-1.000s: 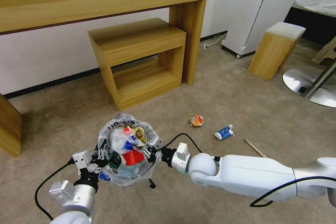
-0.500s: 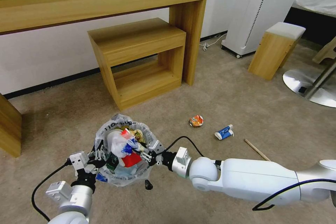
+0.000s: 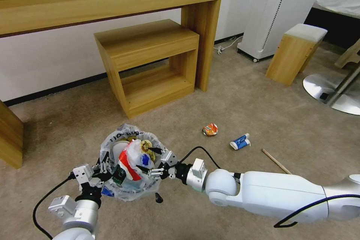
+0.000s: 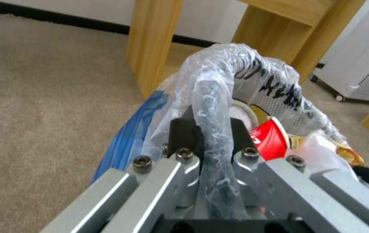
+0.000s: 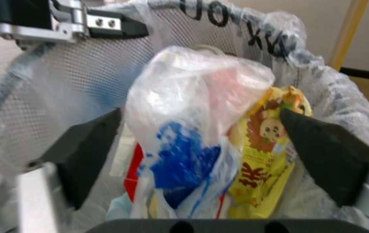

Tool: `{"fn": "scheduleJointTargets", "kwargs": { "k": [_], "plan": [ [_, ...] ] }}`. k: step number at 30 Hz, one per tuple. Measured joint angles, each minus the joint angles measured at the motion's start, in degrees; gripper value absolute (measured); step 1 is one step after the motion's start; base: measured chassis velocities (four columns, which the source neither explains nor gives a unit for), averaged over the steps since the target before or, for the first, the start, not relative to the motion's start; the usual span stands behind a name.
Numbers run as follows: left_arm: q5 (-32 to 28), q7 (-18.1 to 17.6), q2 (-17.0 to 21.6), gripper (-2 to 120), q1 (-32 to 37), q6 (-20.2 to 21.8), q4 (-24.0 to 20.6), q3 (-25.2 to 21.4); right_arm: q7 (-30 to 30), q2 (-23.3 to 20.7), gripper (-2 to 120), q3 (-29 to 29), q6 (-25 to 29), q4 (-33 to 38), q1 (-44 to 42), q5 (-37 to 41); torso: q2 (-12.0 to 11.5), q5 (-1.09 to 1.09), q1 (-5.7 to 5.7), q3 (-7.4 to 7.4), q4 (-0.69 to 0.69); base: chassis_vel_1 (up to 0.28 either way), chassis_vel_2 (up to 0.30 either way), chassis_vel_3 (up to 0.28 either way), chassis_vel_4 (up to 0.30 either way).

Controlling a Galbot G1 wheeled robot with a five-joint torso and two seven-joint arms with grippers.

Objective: Pick up the trash bin and place the garbage on the floor into it.

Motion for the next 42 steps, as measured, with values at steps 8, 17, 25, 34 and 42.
{"fn": "scheduleJointTargets", "kwargs": {
  "k": [8, 17, 25, 34, 42],
  "plan": [
    [0.0, -0.2, 0.0, 3, -0.3, -0.1, 1.9, -0.5, 0.9, 0.1, 100, 3.6, 0.5, 2.3, -1.4, 0.2, 0.0, -0.01, 0.0, 0.0, 0.0, 0.0, 0.0, 0.0, 0.0],
    [-0.1, -0.3, 0.5, 3, -0.5, -0.1, 2.6, -1.2, 4.7, 0.2, 100, 18.2, 0.0, 3.7, -8.2, 1.0, 0.0, 0.0, 0.0, 0.0, 0.0, 0.0, 0.0, 0.0, 0.0],
    [-0.1, -0.3, 0.5, 3, -0.9, -0.3, 3.6, -1.3, 15.0, -4.7, 100, 34.3, -5.0, 3.3, -17.6, 3.1, 0.0, 0.0, 0.0, 0.0, 0.0, 0.0, 0.0, 0.0, 0.0],
    [-0.5, -0.4, 1.6, 3, -1.8, -0.3, 4.7, -1.1, 19.5, -10.3, 100, 55.9, -5.9, 2.8, -37.3, 1.7, 0.0, 0.01, 0.0, 0.0, -0.02, 0.0, 0.0, 0.0, 0.0],
    [0.0, -0.3, 2.2, 3, -1.6, -0.3, 5.2, -0.7, 19.8, -8.4, 100, 66.1, -5.8, 3.0, -44.8, -0.4, 0.0, 0.0, -0.01, -0.01, 0.01, 0.0, 0.0, 0.0, 0.0]
  ]
}}
